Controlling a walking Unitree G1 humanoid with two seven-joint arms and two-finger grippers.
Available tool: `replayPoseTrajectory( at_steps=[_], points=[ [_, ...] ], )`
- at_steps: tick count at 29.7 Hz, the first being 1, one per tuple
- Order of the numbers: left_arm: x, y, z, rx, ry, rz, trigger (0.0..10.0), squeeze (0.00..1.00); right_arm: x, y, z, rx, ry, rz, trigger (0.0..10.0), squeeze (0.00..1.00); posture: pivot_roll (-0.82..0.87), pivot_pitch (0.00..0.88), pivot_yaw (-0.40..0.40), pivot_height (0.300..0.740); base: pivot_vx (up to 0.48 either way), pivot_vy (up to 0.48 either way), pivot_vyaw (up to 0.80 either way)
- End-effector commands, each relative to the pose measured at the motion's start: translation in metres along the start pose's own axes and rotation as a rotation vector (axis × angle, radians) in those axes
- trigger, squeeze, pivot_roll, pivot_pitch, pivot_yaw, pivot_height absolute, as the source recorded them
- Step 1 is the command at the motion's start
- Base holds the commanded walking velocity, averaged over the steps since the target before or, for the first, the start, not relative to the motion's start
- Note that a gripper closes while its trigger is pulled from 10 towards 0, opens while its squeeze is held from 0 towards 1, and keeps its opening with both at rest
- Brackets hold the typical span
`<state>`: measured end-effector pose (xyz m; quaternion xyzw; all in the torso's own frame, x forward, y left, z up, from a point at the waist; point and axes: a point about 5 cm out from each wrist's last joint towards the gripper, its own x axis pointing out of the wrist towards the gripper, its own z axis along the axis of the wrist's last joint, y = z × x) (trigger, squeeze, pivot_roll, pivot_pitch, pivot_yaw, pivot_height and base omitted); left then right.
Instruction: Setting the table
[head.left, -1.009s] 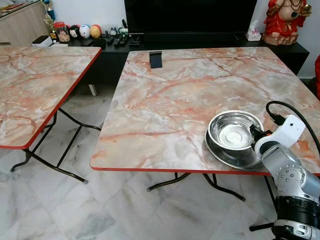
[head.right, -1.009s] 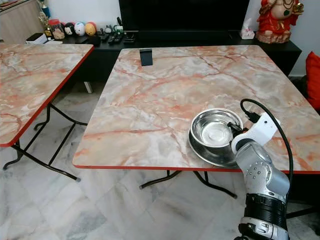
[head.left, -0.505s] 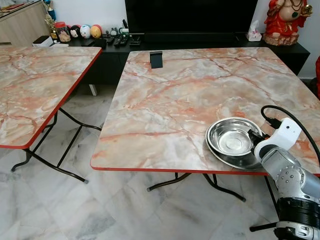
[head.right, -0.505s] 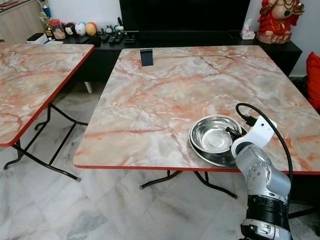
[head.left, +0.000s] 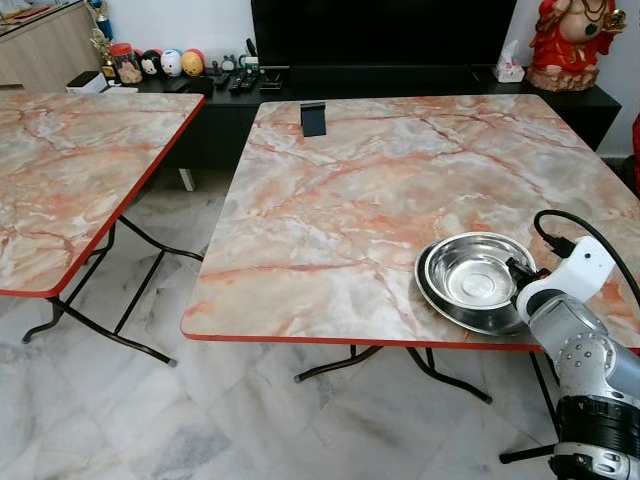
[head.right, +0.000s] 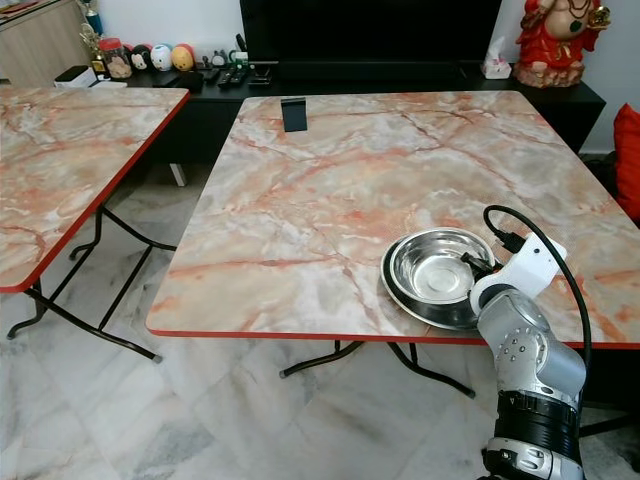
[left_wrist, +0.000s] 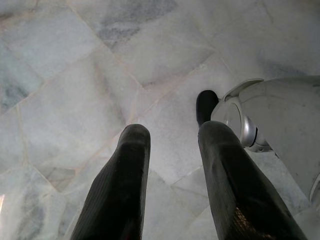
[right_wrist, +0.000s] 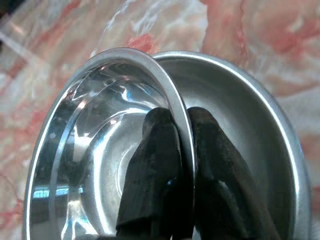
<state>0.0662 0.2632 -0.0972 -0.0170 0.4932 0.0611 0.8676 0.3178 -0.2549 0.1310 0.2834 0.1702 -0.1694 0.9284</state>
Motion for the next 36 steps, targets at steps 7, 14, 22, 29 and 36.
replayPoseTrajectory(
  at_steps=[7,14,22,29,36],
  points=[
    [-0.003,0.006,-0.004,0.008,0.023,0.014,10.0,0.00,0.001,0.006,0.004,0.031,-0.009,0.021,10.0,0.00,-0.12,0.000,0.055,0.740,0.000,0.000,0.00],
    [-0.003,0.007,-0.004,0.008,0.023,0.014,10.0,0.00,0.001,0.001,0.006,0.023,-0.023,-0.012,10.0,0.00,-0.11,0.000,0.056,0.740,0.000,0.000,0.00],
    [-0.003,0.007,-0.004,0.008,0.024,0.017,10.0,0.00,0.001,-0.006,0.010,0.028,-0.043,-0.049,10.0,0.00,-0.11,0.000,0.059,0.740,0.000,0.000,0.00],
    [-0.003,0.008,-0.003,0.008,0.023,0.018,10.0,0.00,0.002,-0.007,0.009,0.028,-0.047,-0.060,10.0,0.00,-0.11,0.000,0.061,0.740,0.000,0.000,0.00],
    [-0.003,0.008,-0.003,0.009,0.022,0.020,10.0,0.00,0.003,-0.006,0.006,0.027,-0.042,-0.059,10.0,0.00,-0.11,0.000,0.062,0.740,0.000,0.000,0.00]
  ],
)
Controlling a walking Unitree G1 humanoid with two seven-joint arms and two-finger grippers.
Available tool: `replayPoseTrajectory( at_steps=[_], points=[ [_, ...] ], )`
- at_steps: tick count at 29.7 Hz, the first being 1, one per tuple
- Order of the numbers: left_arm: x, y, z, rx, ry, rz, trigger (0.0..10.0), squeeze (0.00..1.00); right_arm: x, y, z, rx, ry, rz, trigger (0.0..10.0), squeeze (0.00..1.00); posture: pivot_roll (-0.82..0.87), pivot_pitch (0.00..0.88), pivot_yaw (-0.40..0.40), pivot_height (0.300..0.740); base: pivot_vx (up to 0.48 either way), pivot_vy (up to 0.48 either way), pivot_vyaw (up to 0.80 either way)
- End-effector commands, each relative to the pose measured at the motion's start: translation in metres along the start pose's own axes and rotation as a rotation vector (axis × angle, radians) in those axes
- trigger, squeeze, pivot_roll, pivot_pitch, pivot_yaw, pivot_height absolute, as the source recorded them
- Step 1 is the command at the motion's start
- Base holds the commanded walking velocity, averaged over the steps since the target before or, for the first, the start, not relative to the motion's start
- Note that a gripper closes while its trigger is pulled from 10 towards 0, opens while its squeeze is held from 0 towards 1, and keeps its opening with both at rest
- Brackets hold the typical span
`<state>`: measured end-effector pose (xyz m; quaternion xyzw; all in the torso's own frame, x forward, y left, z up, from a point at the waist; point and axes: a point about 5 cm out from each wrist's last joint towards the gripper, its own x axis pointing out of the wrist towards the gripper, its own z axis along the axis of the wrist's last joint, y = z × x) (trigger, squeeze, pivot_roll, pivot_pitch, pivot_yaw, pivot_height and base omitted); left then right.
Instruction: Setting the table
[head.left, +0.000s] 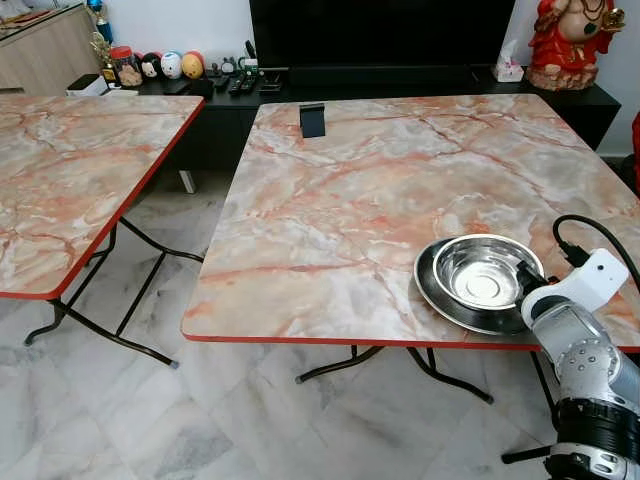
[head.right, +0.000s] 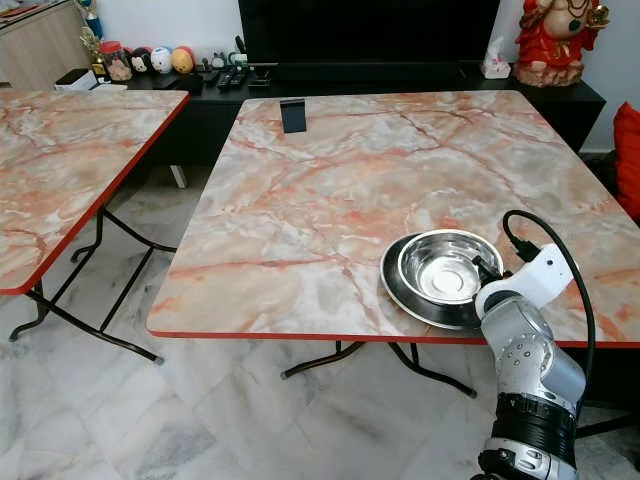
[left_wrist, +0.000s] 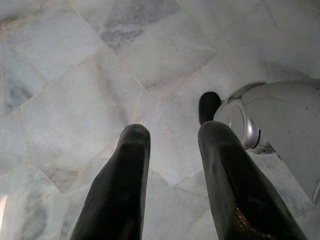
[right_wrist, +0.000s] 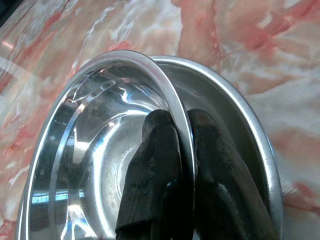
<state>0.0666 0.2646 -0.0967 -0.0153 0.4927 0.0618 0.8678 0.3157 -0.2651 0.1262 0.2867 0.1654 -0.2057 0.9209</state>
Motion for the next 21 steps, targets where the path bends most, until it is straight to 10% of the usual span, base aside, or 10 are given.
replayPoseTrajectory(
  at_steps=[1,3,6,7,21],
  points=[
    [-0.0027,0.0069,-0.0038,0.007,0.024,0.017,10.0,0.00,0.0003,0.0049,0.0043,0.003,-0.016,0.007,10.0,0.00,-0.11,0.000,0.062,0.740,0.000,0.000,0.00],
    [-0.0027,0.0071,-0.0037,0.007,0.024,0.018,10.0,0.00,0.0006,0.0059,0.0033,0.001,-0.014,0.010,10.0,0.97,-0.11,0.000,0.063,0.740,0.000,0.000,0.00],
    [-0.0027,0.0071,-0.0036,0.006,0.023,0.019,10.0,0.00,0.0010,0.0067,0.0028,-0.005,-0.013,0.011,10.0,0.90,-0.11,0.000,0.063,0.740,0.000,0.000,0.00],
    [-0.0027,0.0072,-0.0037,0.006,0.024,0.019,10.0,0.00,0.0012,0.0070,0.0025,-0.009,-0.013,0.012,10.0,0.00,-0.11,0.000,0.064,0.740,0.000,0.000,0.00],
    [-0.0028,0.0074,-0.0035,0.007,0.023,0.019,10.0,0.00,0.0010,0.0072,0.0031,-0.053,-0.021,0.003,10.0,0.00,-0.11,0.000,0.066,0.740,0.000,0.000,0.00]
  ],
)
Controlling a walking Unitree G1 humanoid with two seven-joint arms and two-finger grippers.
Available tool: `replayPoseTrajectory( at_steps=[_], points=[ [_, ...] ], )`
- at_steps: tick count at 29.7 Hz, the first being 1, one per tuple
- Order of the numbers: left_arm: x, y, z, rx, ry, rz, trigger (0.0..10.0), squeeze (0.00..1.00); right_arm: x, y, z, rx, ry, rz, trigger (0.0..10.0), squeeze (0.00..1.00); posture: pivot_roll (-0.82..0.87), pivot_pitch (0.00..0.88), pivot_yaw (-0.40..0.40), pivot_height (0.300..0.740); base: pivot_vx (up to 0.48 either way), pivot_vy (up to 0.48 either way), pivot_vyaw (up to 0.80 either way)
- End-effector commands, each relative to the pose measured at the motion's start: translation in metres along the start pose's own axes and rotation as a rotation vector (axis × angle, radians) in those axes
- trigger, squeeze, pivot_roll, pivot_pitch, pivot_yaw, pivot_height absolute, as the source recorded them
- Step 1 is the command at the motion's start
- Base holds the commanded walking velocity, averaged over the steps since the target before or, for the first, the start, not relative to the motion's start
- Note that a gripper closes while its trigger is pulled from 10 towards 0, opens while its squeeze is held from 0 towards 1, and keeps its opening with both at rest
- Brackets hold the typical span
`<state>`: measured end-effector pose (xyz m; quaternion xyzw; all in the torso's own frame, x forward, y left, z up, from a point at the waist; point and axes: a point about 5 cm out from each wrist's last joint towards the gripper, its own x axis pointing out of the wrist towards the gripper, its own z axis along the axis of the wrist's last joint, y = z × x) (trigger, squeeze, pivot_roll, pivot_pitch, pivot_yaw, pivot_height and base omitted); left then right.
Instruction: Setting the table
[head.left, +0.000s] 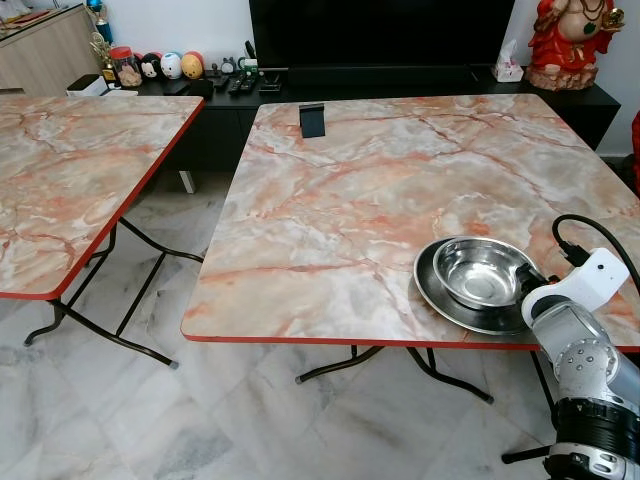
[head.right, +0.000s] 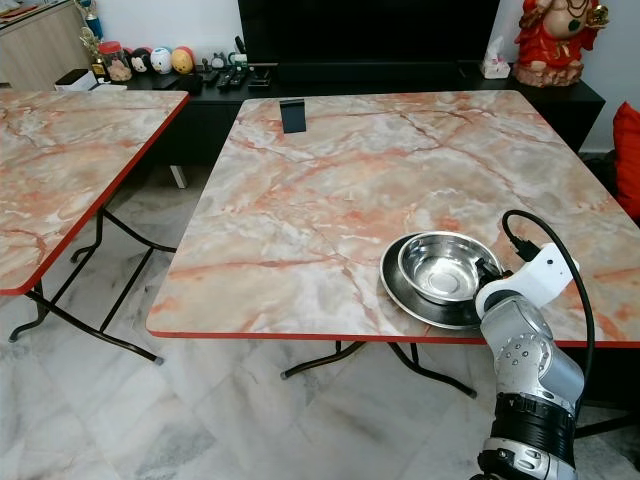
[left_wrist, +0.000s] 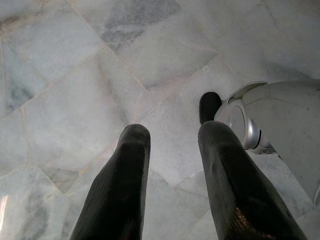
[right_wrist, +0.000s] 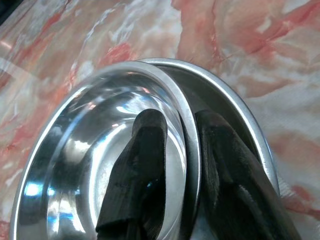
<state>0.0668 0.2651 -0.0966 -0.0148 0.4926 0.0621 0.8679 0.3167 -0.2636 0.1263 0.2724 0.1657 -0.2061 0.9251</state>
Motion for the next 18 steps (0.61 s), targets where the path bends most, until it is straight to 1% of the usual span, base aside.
replayPoseTrajectory(
  at_steps=[1,2,3,4,5,6,7,8,9,11,18],
  points=[
    [-0.003,0.007,-0.004,0.006,0.023,0.018,10.0,0.00,0.001,0.005,0.004,-0.028,-0.017,0.005,10.0,0.64,-0.11,0.000,0.066,0.740,0.000,0.000,0.00],
    [-0.003,0.007,-0.004,0.006,0.023,0.018,10.0,0.00,0.001,0.005,0.004,-0.029,-0.018,0.004,10.0,0.64,-0.11,0.000,0.066,0.740,0.000,0.000,0.00],
    [-0.003,0.007,-0.004,0.006,0.023,0.018,10.0,0.00,0.001,0.005,0.005,-0.042,-0.022,0.001,10.0,0.80,-0.11,0.000,0.065,0.740,0.000,0.000,0.00],
    [-0.003,0.007,-0.004,0.006,0.024,0.018,10.0,0.00,0.000,0.004,0.007,-0.088,-0.043,-0.011,10.0,1.00,-0.11,0.000,0.065,0.740,0.000,0.000,0.00],
    [-0.003,0.007,-0.004,0.006,0.024,0.018,10.0,0.00,0.000,0.004,0.010,-0.137,-0.066,-0.023,10.0,1.00,-0.11,0.000,0.065,0.740,0.000,0.000,0.00],
    [-0.003,0.007,-0.004,0.006,0.024,0.018,10.0,0.00,0.000,0.004,0.010,-0.137,-0.066,-0.023,10.0,1.00,-0.11,0.000,0.065,0.740,0.000,0.000,0.00],
    [-0.003,0.007,-0.004,0.006,0.024,0.018,10.0,0.00,0.000,0.004,0.010,-0.126,-0.074,-0.024,10.0,0.69,-0.11,0.000,0.067,0.740,0.000,0.000,0.00],
    [-0.003,0.007,-0.004,0.007,0.025,0.018,10.0,0.00,0.000,0.004,0.011,-0.123,-0.074,-0.024,10.0,0.69,-0.11,0.000,0.067,0.740,0.000,0.000,0.00],
    [-0.003,0.007,-0.004,0.007,0.025,0.018,10.0,0.00,0.000,0.004,0.011,-0.128,-0.075,-0.027,10.0,0.00,-0.11,0.000,0.067,0.740,0.000,0.000,0.00],
    [-0.003,0.007,-0.004,0.006,0.024,0.017,10.0,0.00,0.000,0.002,0.014,-0.159,-0.092,-0.049,10.0,0.00,-0.10,0.000,0.065,0.740,0.000,0.000,0.00],
    [-0.003,0.007,-0.004,0.006,0.024,0.017,10.0,0.00,0.000,0.003,0.016,-0.196,-0.116,-0.045,10.0,0.00,-0.10,0.000,0.065,0.740,0.000,0.000,0.00]
  ],
)
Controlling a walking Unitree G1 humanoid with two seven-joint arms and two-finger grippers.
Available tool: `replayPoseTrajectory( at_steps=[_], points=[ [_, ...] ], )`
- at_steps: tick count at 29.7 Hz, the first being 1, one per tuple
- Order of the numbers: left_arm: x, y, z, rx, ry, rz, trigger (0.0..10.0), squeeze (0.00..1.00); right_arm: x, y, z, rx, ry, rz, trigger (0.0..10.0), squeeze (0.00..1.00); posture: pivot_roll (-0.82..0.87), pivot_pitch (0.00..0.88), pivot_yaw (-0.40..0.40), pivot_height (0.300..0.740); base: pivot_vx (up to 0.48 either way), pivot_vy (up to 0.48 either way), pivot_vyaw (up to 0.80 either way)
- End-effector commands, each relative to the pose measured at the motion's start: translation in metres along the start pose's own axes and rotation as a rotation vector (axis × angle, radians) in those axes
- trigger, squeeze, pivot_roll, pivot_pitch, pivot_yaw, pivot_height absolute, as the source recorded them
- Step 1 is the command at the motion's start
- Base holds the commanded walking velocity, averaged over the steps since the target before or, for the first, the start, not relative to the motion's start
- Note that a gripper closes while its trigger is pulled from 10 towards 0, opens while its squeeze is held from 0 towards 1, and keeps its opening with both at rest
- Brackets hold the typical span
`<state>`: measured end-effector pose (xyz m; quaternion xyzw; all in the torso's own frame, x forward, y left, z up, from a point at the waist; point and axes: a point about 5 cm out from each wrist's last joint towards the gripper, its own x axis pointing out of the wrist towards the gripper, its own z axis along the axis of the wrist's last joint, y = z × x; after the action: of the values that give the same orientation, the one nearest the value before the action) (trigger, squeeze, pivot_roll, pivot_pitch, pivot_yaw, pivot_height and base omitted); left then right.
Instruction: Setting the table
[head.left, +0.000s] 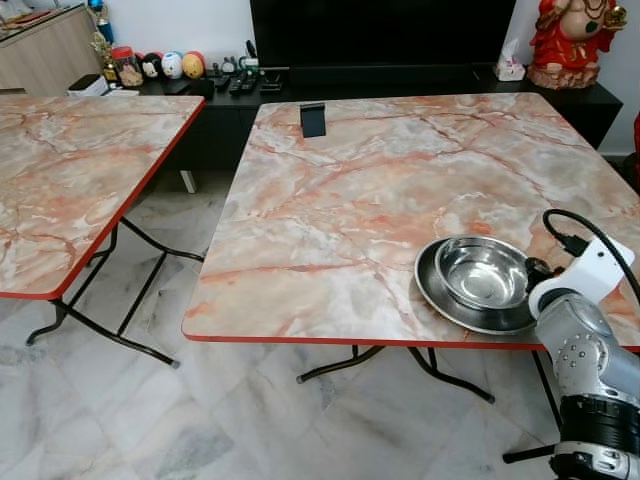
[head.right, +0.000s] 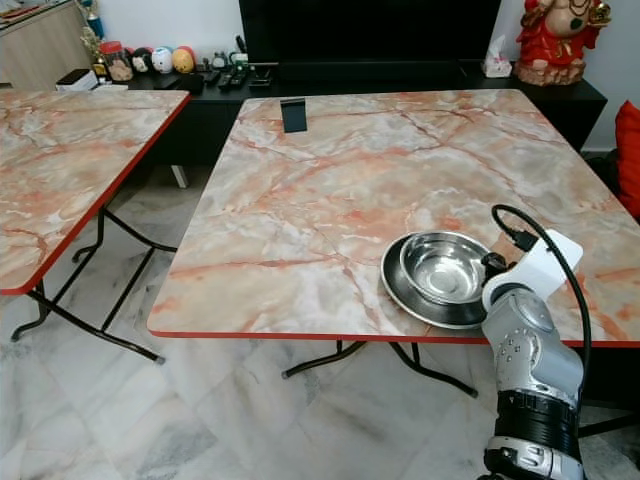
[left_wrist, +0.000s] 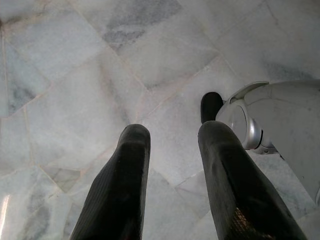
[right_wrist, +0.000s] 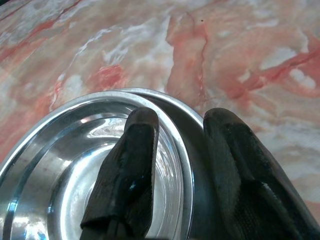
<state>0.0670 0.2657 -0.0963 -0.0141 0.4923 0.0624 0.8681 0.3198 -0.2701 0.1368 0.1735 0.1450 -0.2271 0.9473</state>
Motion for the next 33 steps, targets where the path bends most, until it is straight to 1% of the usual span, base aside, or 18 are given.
replayPoseTrajectory(
  at_steps=[1,3,5,7,8,10,11,12,13,14,16,19,20,22,23,27,29,33],
  points=[
    [-0.003,0.006,-0.004,0.005,0.024,0.016,10.0,0.00,0.000,0.002,0.005,-0.017,-0.029,0.008,10.0,0.00,-0.10,0.000,0.065,0.740,0.000,0.000,0.00],
    [-0.003,0.006,-0.004,0.004,0.023,0.016,10.0,0.00,-0.002,0.007,0.014,-0.005,-0.096,0.046,10.0,0.00,-0.11,0.000,0.066,0.740,0.000,0.000,0.00],
    [-0.003,0.006,-0.004,0.005,0.023,0.016,10.0,0.00,-0.002,0.009,0.016,-0.011,-0.114,0.060,10.0,0.00,-0.11,0.000,0.066,0.740,0.000,0.000,0.00],
    [-0.003,0.006,-0.004,0.005,0.022,0.016,10.0,0.00,-0.005,0.011,0.020,-0.087,-0.163,0.068,10.0,0.00,-0.11,0.000,0.066,0.740,0.000,0.000,0.00],
    [-0.003,0.006,-0.004,0.005,0.020,0.016,10.0,0.00,-0.010,0.015,0.023,-0.119,-0.222,0.097,10.0,0.00,-0.11,0.000,0.064,0.740,0.000,0.000,0.00],
    [-0.003,0.006,-0.004,0.005,0.016,0.018,10.0,0.00,-0.017,0.021,0.024,-0.145,-0.285,0.152,10.0,0.00,-0.11,0.000,0.064,0.740,0.000,0.000,0.00],
    [-0.003,0.006,-0.004,0.004,0.012,0.020,10.0,0.00,-0.024,0.026,0.023,-0.214,-0.338,0.195,10.0,0.00,-0.11,0.000,0.064,0.740,0.000,0.000,0.00],
    [-0.003,0.006,-0.004,0.004,0.010,0.021,10.0,0.00,-0.027,0.029,0.022,-0.256,-0.368,0.221,10.0,0.00,-0.11,0.000,0.064,0.740,0.000,0.000,0.00],
    [-0.003,0.006,-0.004,0.004,0.007,0.022,10.0,0.00,-0.033,0.031,0.021,-0.331,-0.417,0.240,10.0,0.00,-0.11,0.000,0.065,0.740,0.000,0.000,0.00],
    [-0.003,0.007,-0.004,0.005,0.002,0.023,10.0,0.00,-0.040,0.033,0.021,-0.387,-0.492,0.267,10.0,0.00,-0.11,0.000,0.065,0.740,0.000,0.000,0.00],
    [-0.003,0.007,-0.003,0.006,0.000,0.023,10.0,0.00,-0.042,0.035,0.020,-0.398,-0.511,0.283,10.0,0.00,-0.11,0.000,0.065,0.740,0.000,0.000,0.00],
    [-0.004,0.006,-0.003,0.002,-0.014,0.024,10.0,0.00,-0.050,0.037,0.007,-0.444,-0.537,0.326,10.0,0.00,-0.12,0.000,0.062,0.740,0.000,0.000,0.00],
    [-0.004,0.006,-0.003,0.002,-0.016,0.024,10.0,0.00,-0.052,0.039,0.002,-0.456,-0.535,0.361,10.0,0.00,-0.11,0.000,0.061,0.740,0.000,0.000,0.00],
    [-0.004,0.006,-0.003,0.000,-0.018,0.026,10.0,0.00,-0.056,0.041,0.000,-0.459,-0.548,0.391,10.0,0.00,-0.11,0.000,0.059,0.740,0.000,0.000,0.00],
    [-0.004,0.006,-0.003,-0.004,-0.022,0.026,10.0,0.00,-0.059,0.045,0.000,-0.476,-0.570,0.425,10.0,0.00,-0.12,0.000,0.059,0.740,0.000,0.000,0.00],
    [-0.004,0.006,-0.003,-0.009,-0.028,0.029,10.0,0.00,-0.060,0.049,-0.002,-0.508,-0.579,0.447,10.0,0.00,-0.11,0.000,0.055,0.740,0.000,0.000,0.00],
    [-0.004,0.005,-0.002,-0.022,-0.040,0.032,10.0,0.00,-0.058,0.048,-0.006,-0.491,-0.567,0.438,10.0,0.00,-0.11,0.000,0.046,0.740,0.000,0.000,0.00],
    [-0.003,0.004,-0.001,-0.025,-0.046,0.029,10.0,0.00,-0.057,0.049,-0.009,-0.500,-0.558,0.446,10.0,0.00,-0.10,0.000,0.042,0.740,0.000,0.000,0.00]
  ],
)
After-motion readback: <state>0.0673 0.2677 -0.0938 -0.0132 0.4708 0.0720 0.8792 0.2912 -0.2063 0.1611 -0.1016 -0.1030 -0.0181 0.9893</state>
